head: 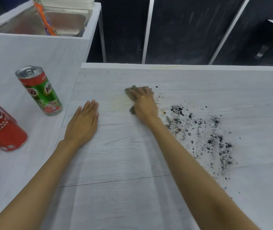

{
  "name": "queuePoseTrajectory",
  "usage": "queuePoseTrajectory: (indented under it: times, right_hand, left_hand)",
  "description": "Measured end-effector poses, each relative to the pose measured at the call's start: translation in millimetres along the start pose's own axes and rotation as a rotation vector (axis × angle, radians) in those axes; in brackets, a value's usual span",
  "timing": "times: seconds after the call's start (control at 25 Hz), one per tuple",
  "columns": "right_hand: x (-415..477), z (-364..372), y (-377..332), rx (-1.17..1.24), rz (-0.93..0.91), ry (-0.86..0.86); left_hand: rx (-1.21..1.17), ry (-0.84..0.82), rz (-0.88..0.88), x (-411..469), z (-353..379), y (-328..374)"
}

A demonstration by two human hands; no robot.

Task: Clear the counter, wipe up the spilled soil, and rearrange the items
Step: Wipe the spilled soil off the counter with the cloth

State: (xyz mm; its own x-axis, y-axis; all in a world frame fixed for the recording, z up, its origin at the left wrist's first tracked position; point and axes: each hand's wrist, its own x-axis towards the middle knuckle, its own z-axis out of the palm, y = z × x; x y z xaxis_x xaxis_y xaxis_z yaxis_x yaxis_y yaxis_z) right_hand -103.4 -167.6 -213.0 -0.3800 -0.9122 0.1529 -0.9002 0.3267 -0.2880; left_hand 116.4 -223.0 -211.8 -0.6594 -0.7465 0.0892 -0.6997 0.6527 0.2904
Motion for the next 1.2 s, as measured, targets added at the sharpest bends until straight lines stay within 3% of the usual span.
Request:
queuePoseTrajectory:
  times: [0.04, 0.16, 0.32, 0.44, 0.56, 0.68, 0.76, 0.88, 0.96, 1.08, 1.2]
  right_hand:
    - [2.6, -15.1, 16.2, 0.140, 0.059, -0.027]
    - [-26.4, -66.2, 43.6, 0.871, 0.246, 0.003]
    - [-118.5, -117.6, 60.3, 1.307, 0.388, 0.167]
    - [-195.5, -125.5, 67.2, 1.200, 0.545, 0.293]
    - [-265.7, -122.4, 76.2, 0.751, 0.678, 0.463]
    - [-308.9, -98.4, 83.2, 0.218, 0.710, 0.335]
    - [-305.8, -83.6, 76.5, -0.004, 0.752, 0.279]
    - [-274.6, -67.9, 53.9, 0.018, 0.787, 0.320]
    - [-249.6, -57.4, 35.8, 0.096, 0.701, 0.304]
    - [-234.5, -67.8, 17.7, 0.399, 0.538, 0.350]
    - [-268.6, -108.1, 39.9, 0.712, 0.625, 0.461]
  left_hand:
    - [0.003, -0.001, 0.001, 1.0, -0.7, 0.3]
    - [-0.027, -0.020, -0.001, -1.7, -4.6, 5.0]
    - [-0.085, -0.040, 0.044, -38.6, -0.4, 48.8]
    - [-0.072, -0.069, 0.097, -77.4, 7.3, 91.7]
    - [-0.052, -0.106, 0.131, -103.5, 12.9, 109.5]
    - [-0.038, -0.104, 0.126, -109.4, 17.5, 110.2]
    - [-0.024, -0.097, 0.134, -107.9, 19.2, 111.1]
    - [-0.005, -0.098, 0.138, -109.0, 19.8, 112.6]
    - [0.005, -0.093, 0.142, -109.4, 20.1, 113.3]
    - [-0.003, -0.092, 0.154, -107.4, 19.3, 113.3]
    - [-0.019, -0.092, 0.181, -108.8, 17.2, 113.2]
